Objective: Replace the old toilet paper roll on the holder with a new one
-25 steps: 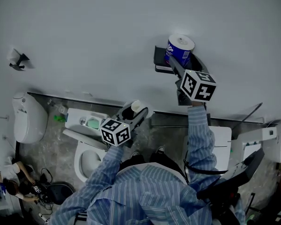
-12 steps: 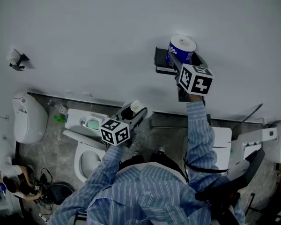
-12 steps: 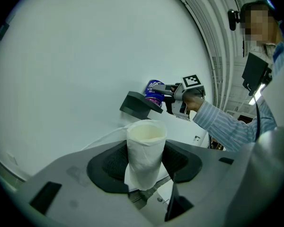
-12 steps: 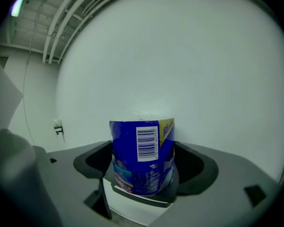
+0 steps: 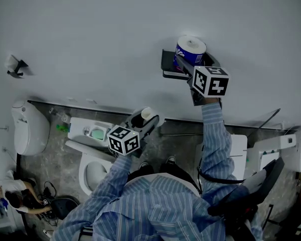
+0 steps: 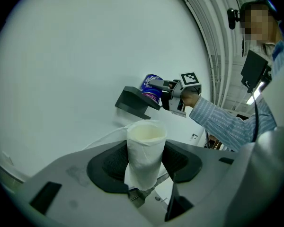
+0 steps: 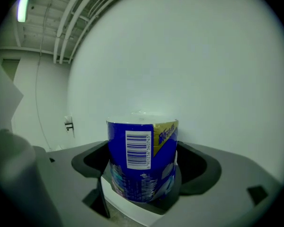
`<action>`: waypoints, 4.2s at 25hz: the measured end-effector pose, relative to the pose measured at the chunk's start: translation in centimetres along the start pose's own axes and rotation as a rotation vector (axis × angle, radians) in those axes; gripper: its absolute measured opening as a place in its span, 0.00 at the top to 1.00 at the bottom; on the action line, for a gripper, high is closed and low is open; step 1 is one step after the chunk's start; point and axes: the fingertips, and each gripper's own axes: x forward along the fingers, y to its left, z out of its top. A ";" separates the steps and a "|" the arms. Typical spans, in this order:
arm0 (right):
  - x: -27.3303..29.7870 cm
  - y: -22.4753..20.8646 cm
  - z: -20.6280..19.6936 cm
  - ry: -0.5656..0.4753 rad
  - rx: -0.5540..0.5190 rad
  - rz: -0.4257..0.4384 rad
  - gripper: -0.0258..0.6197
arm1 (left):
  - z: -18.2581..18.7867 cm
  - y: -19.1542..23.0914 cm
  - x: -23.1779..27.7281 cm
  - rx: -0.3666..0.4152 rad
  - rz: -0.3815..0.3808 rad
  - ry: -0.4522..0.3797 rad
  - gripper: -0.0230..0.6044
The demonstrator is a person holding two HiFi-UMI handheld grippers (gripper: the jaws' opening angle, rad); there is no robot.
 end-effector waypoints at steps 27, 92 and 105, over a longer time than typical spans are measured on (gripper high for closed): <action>-3.0 -0.3 2.9 -0.154 -0.013 0.098 0.28 | -0.4 -0.4 2.0 -0.003 0.017 0.016 0.64; -2.4 -9.7 -14.1 -0.334 1.292 0.181 0.28 | -2.8 -0.9 1.3 0.022 0.095 0.053 0.64; -1.1 -4.4 -14.7 -0.325 1.395 0.264 0.28 | -2.6 0.5 -0.4 0.014 0.111 0.043 0.64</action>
